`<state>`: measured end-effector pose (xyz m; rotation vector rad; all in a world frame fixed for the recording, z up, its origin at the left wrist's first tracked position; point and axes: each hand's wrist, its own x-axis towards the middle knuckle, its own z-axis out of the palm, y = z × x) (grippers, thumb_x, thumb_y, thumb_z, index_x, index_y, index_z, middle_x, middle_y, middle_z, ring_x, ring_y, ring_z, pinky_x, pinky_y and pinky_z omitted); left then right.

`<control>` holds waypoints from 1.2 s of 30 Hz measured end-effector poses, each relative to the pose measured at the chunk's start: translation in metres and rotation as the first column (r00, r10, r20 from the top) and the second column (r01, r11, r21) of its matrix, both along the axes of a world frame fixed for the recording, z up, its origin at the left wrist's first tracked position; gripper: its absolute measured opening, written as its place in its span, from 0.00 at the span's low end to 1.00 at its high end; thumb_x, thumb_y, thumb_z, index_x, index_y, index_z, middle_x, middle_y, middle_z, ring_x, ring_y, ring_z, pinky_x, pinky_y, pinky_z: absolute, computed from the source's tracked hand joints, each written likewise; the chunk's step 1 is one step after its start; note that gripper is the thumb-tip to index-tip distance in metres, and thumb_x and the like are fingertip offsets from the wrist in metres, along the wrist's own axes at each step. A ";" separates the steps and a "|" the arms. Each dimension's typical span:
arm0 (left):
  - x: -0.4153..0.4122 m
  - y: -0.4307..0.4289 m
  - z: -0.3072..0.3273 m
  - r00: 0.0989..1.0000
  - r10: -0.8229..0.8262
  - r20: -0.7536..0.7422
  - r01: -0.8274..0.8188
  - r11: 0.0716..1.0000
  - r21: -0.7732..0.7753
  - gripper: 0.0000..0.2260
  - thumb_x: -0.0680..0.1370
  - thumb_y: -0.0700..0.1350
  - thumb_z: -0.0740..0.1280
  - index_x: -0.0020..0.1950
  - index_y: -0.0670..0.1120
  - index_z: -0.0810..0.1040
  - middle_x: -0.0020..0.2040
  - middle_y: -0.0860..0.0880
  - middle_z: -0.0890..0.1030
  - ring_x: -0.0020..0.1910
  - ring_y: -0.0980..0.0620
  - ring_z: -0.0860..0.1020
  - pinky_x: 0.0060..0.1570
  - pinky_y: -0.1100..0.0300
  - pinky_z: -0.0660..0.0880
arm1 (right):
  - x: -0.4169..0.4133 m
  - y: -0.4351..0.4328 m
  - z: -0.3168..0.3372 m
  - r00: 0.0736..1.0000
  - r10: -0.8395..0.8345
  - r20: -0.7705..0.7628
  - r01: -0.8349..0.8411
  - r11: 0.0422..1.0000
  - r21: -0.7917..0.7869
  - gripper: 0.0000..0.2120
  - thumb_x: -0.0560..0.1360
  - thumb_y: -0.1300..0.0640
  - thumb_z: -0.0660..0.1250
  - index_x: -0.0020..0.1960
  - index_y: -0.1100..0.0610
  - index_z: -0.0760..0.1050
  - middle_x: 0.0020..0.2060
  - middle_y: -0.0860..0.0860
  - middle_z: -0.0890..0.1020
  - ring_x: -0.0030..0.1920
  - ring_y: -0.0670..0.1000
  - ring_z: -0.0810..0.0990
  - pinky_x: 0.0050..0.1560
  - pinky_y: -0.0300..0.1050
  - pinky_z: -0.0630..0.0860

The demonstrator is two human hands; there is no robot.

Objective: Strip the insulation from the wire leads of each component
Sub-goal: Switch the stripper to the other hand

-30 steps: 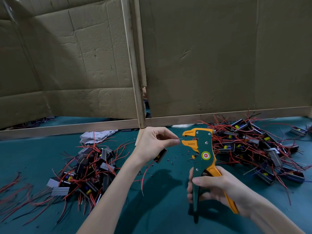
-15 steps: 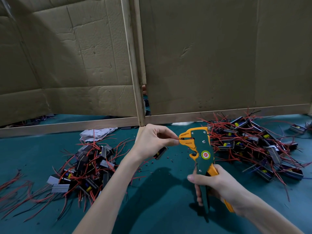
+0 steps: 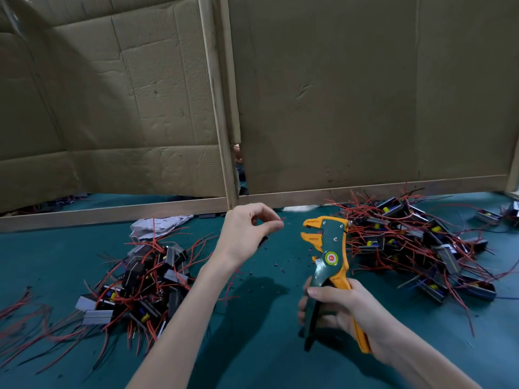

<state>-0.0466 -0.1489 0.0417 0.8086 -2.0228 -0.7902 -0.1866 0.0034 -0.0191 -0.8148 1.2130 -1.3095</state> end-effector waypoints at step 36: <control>0.013 0.067 -0.068 0.854 0.027 -0.519 0.480 0.344 0.807 0.25 0.77 0.64 0.54 0.56 0.49 0.82 0.49 0.41 0.83 0.44 0.44 0.83 0.47 0.48 0.79 | 0.047 -0.032 0.025 0.065 -0.401 -0.914 0.086 0.915 -0.395 0.15 0.79 0.46 0.59 0.58 0.54 0.74 0.53 0.51 0.65 0.56 0.54 0.64 0.58 0.49 0.63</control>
